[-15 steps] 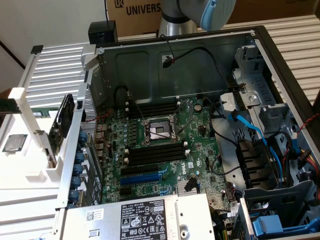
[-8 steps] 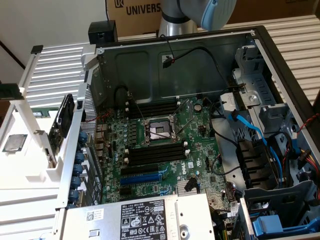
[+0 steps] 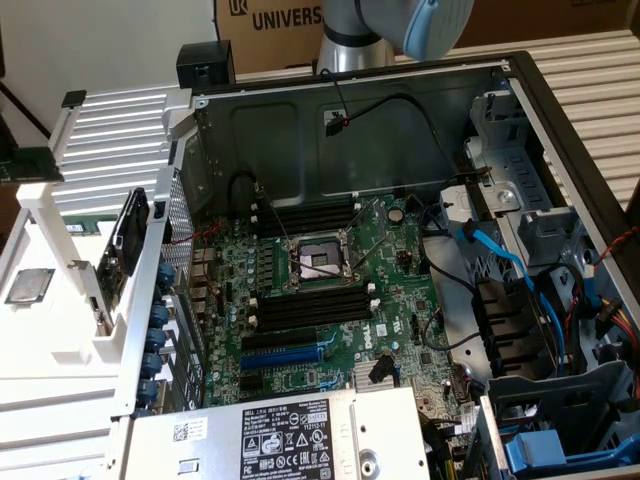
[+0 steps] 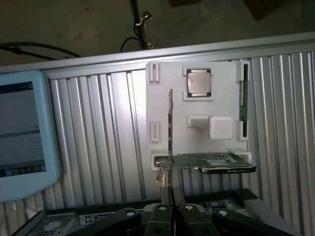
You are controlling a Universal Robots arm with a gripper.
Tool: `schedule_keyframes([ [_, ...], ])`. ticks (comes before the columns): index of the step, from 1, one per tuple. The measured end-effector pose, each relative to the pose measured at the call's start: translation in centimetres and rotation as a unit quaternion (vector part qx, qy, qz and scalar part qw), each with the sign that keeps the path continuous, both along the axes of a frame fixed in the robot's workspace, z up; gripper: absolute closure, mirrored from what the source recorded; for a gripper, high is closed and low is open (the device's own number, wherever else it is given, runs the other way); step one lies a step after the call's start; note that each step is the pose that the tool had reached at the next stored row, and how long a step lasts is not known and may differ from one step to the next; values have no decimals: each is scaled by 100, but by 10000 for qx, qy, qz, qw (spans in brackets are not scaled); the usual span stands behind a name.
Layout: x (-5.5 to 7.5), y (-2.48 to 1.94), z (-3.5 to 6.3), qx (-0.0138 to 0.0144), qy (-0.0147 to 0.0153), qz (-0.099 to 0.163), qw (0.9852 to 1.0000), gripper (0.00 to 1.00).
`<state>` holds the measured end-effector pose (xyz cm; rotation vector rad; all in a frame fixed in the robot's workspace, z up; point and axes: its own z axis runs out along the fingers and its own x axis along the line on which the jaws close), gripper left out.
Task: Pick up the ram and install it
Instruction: 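Pick up the ram and move it above insertion slot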
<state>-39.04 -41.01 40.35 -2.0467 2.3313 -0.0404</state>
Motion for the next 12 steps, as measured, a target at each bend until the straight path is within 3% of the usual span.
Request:
schedule_keyframes([
  [7, 152, 19, 35, 0, -14, 0, 10000, 88],
  [10, 291, 36, 55, 0, -25, 0, 10000, 88],
  [11, 341, 44, 65, -14, -26, 0, 10000, 88],
  [12, 370, 54, 78, -87, -26, -1, 10000, 88],
])
